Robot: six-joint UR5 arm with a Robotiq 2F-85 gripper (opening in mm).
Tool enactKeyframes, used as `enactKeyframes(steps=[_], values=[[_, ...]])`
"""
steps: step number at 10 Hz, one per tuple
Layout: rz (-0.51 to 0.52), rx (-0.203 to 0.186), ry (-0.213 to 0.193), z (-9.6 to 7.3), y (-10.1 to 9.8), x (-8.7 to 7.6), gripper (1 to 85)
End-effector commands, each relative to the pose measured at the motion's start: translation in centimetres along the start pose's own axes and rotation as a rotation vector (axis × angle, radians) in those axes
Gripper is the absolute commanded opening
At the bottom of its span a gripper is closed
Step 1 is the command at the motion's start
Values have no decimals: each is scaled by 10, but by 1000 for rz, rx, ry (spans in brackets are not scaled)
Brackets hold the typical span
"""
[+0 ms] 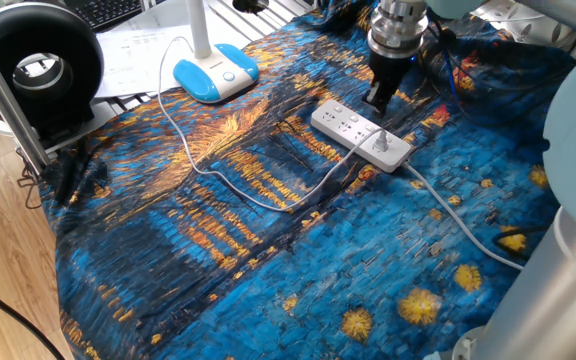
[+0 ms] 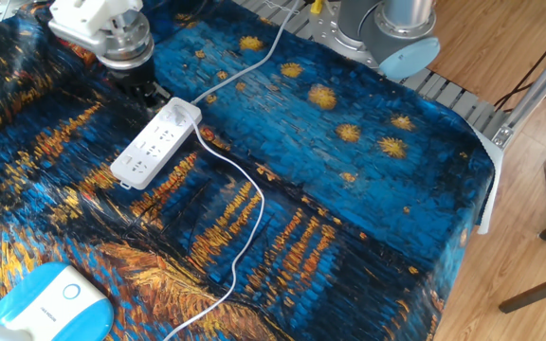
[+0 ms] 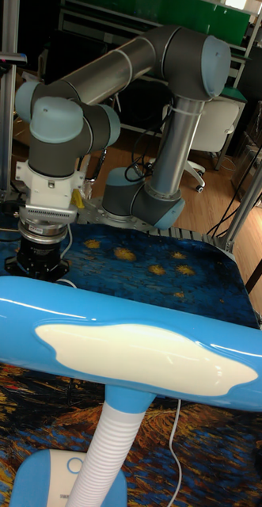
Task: Plug in the power cord of the desk lamp, turn on the socket, and light up the desk lamp
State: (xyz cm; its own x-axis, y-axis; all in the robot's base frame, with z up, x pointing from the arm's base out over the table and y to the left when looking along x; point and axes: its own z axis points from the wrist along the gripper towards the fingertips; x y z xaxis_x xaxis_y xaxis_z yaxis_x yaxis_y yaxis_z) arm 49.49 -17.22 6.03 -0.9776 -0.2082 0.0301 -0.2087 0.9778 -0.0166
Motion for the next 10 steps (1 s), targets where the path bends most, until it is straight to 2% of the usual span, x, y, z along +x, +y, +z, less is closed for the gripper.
enactKeyframes(steps=[1,3,5,7,10], values=[[8,-7,40,-3,-3,33,13],[9,-46,24,6,-1,34,13],[20,-85,15,13,9,22,13],[20,-82,23,17,10,21,13],[-5,-101,26,24,9,25,13]])
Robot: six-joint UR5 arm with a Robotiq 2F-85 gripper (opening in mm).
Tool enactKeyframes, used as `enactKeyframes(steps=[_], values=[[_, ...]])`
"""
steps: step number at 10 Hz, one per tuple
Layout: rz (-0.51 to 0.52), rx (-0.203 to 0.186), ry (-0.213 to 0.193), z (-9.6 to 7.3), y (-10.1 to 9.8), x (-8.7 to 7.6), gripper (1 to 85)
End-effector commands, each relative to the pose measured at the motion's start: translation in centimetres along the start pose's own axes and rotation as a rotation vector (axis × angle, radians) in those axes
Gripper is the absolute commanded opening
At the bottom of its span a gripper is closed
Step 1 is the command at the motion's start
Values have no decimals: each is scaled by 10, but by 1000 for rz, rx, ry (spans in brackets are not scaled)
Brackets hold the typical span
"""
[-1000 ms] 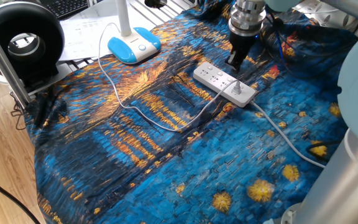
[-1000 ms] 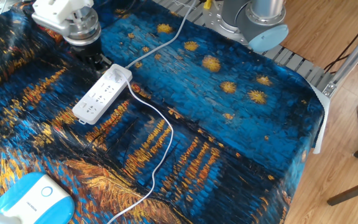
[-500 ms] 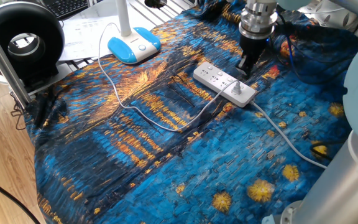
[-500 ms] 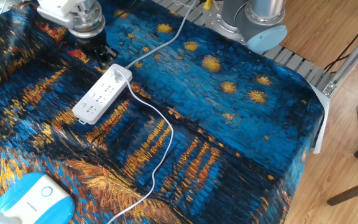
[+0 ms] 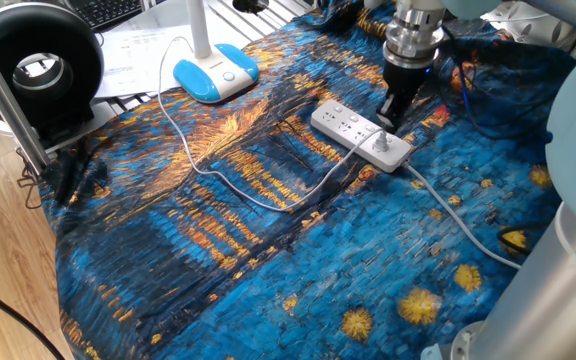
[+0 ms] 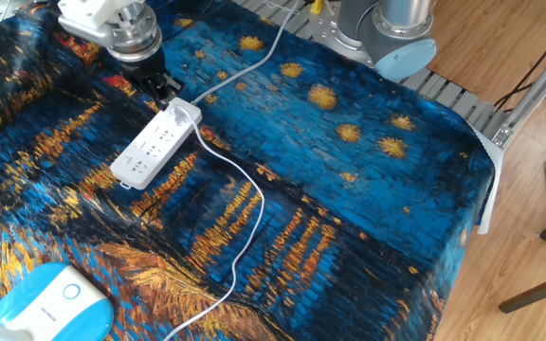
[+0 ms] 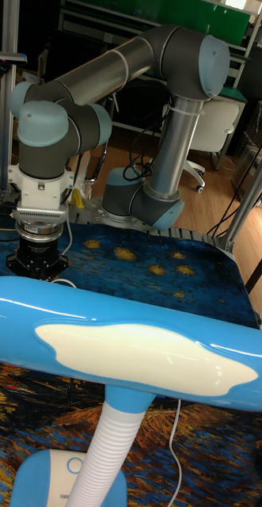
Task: Plug in the power cord of the desk lamp, turn on the socket, and light up the desk lamp
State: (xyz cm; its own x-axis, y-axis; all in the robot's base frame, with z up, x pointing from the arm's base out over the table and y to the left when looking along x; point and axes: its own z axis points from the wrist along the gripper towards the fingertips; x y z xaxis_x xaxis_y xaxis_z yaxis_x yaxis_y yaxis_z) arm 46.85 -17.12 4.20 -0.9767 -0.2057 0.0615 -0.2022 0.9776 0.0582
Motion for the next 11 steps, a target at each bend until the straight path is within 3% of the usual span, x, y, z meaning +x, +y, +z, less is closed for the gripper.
enactKeyframes(steps=[1,5,8,11], values=[[-16,-31,-3,7,1,-1,13],[22,-59,-5,7,8,-6,13],[35,-46,-2,9,4,-8,13],[102,-68,-8,9,10,-10,13]])
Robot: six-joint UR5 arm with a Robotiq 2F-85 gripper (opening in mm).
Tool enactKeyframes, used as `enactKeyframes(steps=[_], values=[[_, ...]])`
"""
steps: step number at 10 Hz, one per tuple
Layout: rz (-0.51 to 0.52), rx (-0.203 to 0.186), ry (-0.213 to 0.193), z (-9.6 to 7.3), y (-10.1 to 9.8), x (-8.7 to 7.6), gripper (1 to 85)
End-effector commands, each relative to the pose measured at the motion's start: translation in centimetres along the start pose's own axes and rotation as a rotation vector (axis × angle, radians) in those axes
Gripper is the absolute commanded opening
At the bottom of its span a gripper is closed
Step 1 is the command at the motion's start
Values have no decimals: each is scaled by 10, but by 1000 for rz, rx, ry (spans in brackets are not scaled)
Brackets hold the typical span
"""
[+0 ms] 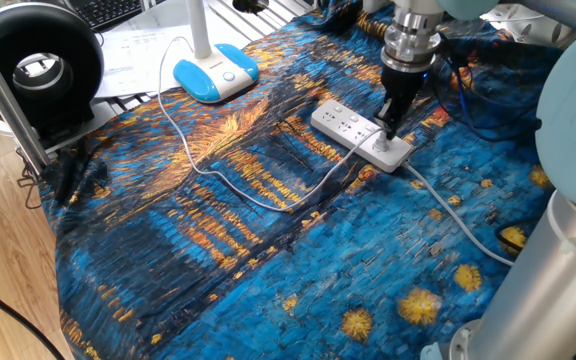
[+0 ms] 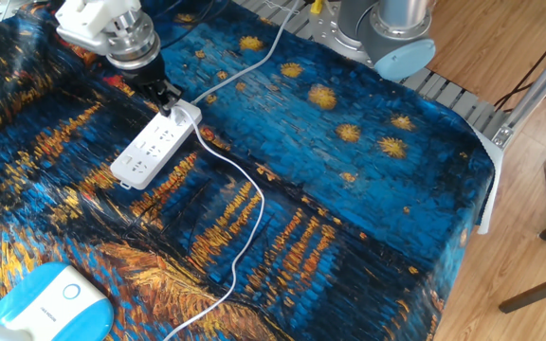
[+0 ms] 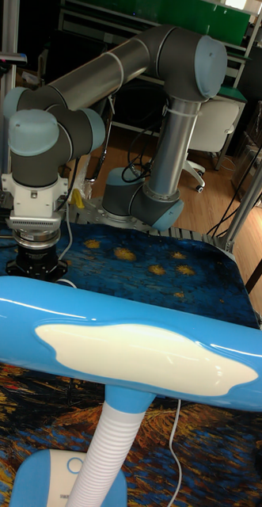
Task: Plug in the power cord of the desk lamp, turn on the socket, and light up the desk lamp
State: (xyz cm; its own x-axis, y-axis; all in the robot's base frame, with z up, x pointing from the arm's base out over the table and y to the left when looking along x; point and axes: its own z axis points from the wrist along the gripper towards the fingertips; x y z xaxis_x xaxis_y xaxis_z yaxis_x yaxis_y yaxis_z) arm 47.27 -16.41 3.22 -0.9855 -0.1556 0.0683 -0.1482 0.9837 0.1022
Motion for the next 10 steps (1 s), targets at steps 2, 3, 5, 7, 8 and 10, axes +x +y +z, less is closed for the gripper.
enactKeyframes(steps=[2,3,5,7,8,10], values=[[76,6,-14,-1,-2,-5,13],[83,6,-13,-1,-2,-5,13],[88,1,-1,0,0,-2,13],[89,-5,11,-1,2,1,13],[89,-5,12,-1,2,2,13],[88,-4,16,-1,1,3,13]])
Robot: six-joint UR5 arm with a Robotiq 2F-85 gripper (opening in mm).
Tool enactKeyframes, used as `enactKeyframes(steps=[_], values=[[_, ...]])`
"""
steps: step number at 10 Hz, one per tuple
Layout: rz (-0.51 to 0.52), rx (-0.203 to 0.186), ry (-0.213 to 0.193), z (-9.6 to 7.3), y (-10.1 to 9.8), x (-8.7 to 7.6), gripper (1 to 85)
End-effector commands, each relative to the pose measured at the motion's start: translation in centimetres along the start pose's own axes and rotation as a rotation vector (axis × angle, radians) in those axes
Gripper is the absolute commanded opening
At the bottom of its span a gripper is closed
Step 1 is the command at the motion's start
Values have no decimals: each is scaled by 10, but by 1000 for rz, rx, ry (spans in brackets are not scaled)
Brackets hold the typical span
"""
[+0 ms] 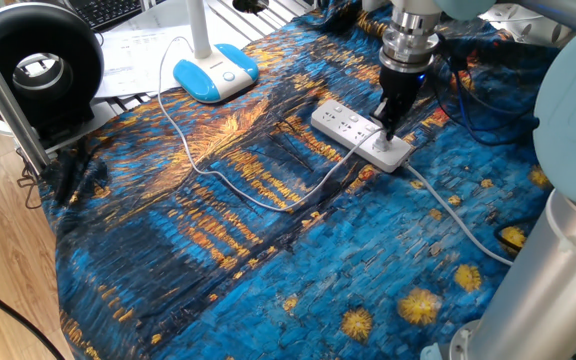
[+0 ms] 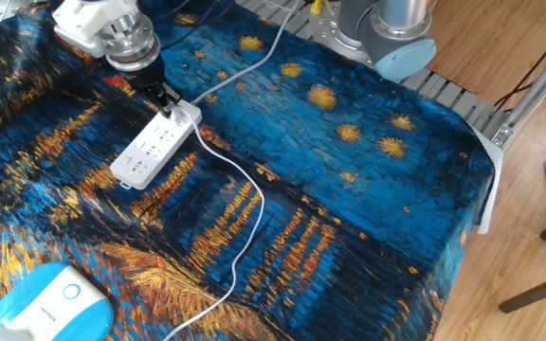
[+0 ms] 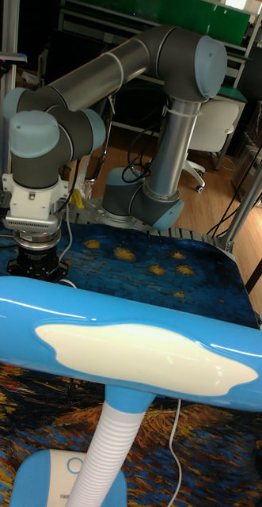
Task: Plug in the power cord of the desk lamp, turn on the socket, and light up the desk lamp
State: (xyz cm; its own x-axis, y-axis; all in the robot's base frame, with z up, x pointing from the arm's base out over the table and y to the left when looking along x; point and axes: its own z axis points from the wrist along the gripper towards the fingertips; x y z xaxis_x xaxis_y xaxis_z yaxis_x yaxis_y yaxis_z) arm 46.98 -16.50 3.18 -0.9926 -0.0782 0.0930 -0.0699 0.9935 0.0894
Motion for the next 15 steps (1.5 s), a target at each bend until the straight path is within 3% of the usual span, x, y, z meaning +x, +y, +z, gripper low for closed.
enactKeyframes(steps=[1,15], values=[[6,-2,-4,0,0,-2,13],[-12,16,21,7,-6,-2,13]])
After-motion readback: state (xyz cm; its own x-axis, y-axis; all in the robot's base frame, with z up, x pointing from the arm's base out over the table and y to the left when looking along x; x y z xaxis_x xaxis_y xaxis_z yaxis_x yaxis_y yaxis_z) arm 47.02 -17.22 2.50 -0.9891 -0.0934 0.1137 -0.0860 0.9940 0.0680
